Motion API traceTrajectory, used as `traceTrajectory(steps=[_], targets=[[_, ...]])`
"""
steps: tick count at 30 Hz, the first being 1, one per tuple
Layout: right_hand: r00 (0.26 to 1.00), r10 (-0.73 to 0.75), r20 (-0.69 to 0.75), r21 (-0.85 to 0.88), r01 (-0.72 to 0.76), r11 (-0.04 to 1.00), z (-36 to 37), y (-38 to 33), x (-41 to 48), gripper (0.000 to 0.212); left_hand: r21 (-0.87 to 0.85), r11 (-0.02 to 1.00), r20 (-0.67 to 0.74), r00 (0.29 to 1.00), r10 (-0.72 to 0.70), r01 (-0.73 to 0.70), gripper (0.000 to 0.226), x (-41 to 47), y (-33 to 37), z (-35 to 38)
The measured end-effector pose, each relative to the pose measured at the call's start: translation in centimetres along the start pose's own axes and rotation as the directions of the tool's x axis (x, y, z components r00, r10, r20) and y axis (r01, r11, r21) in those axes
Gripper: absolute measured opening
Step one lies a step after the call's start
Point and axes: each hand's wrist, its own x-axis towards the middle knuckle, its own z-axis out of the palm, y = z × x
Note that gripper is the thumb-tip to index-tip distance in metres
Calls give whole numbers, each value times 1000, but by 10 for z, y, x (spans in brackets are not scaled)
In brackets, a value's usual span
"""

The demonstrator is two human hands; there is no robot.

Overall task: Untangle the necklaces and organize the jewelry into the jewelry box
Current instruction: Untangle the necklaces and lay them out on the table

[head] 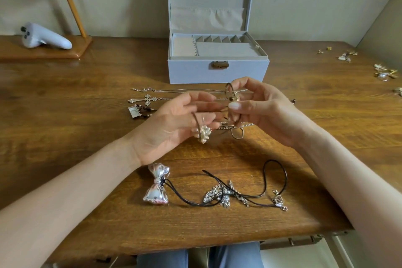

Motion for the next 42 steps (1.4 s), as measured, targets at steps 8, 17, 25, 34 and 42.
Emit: traceTrajectory(steps=[8, 17, 25, 34, 42], targets=[[981, -181, -69, -251, 158, 955, 7, 5, -1, 38, -95, 995, -23, 999, 22, -25, 41, -1, 0, 4], [864, -454, 219, -744, 448, 495, 17, 11, -3, 36, -467, 884, -119, 988, -96, 30, 43, 2, 2, 2], [886, -464, 12, -663, 354, 659, 26, 13, -6, 22, 38, 999, -47, 998, -38, 39, 20, 1, -1, 7], [972, -173, -157, -277, 125, 953, 22, 5, -2, 18, 561, 816, -52, 979, 198, -136, 22, -5, 1, 7], [989, -66, -129, -199, 40, 979, 17, 7, 1, 17, 573, 800, -156, 935, 318, -177, 30, -4, -5, 9]])
